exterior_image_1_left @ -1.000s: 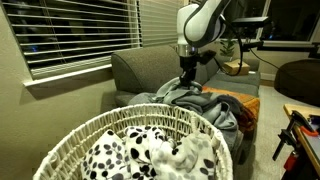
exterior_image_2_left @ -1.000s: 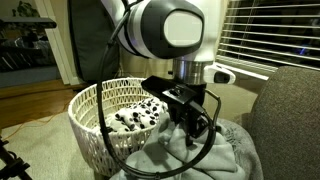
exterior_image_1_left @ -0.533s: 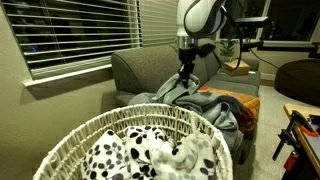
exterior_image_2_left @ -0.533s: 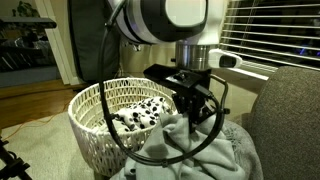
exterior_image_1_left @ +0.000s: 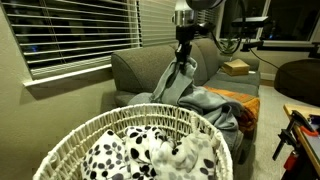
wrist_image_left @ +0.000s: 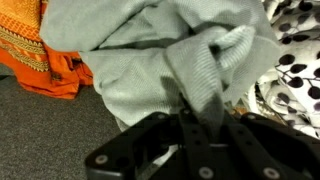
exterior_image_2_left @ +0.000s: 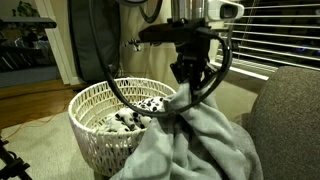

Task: Put the fleece inside the basket

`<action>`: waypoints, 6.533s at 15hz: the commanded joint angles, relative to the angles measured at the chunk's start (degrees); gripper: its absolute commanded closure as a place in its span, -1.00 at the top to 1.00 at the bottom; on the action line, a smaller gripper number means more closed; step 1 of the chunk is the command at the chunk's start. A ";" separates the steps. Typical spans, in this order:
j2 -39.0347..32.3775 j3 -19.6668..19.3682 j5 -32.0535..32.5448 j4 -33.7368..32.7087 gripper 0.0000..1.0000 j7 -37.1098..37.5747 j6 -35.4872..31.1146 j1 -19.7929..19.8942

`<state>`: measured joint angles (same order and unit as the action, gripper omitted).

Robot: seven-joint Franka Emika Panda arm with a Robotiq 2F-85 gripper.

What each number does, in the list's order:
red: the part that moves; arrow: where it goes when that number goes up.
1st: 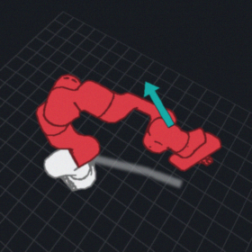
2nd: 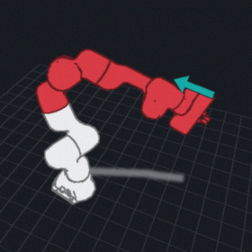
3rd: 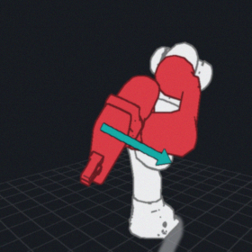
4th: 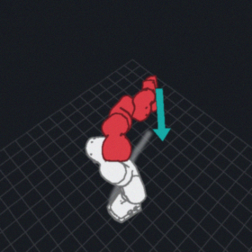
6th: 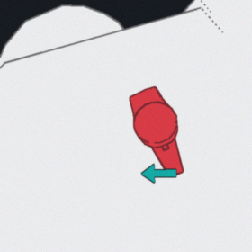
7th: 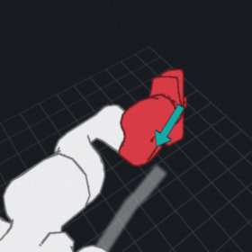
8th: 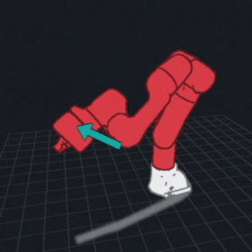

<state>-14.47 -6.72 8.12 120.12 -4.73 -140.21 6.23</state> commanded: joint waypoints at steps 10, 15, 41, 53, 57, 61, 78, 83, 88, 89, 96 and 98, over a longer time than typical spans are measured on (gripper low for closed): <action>8.67 8.56 -12.36 -2.53 -0.92 -21.11 19.44 -3.22; 7.06 10.64 -14.48 -7.15 -0.92 -27.70 26.51 -4.84; -11.11 19.81 -10.94 -29.92 -0.92 -40.49 50.14 -13.83; -11.29 20.67 -7.30 -30.80 0.13 -41.21 52.26 -16.64; -9.96 19.53 -7.33 -29.30 0.65 -40.00 50.79 -15.57; -8.50 17.32 -7.13 -26.78 1.00 -36.66 47.69 -13.98; -0.76 10.64 -6.66 -8.39 1.00 -7.08 33.94 -9.40; 1.34 8.46 -3.06 -2.37 1.00 0.85 28.34 -9.37; 1.95 6.00 0.13 2.30 1.00 8.31 21.85 -8.68; 2.04 5.45 0.68 3.05 1.00 9.48 20.75 -8.51; 2.67 2.06 4.81 5.40 1.00 15.81 16.14 -7.17; 2.58 1.58 5.22 5.15 1.00 16.53 15.43 -6.91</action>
<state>-15.20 -4.58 11.61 121.92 8.81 -122.12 -1.08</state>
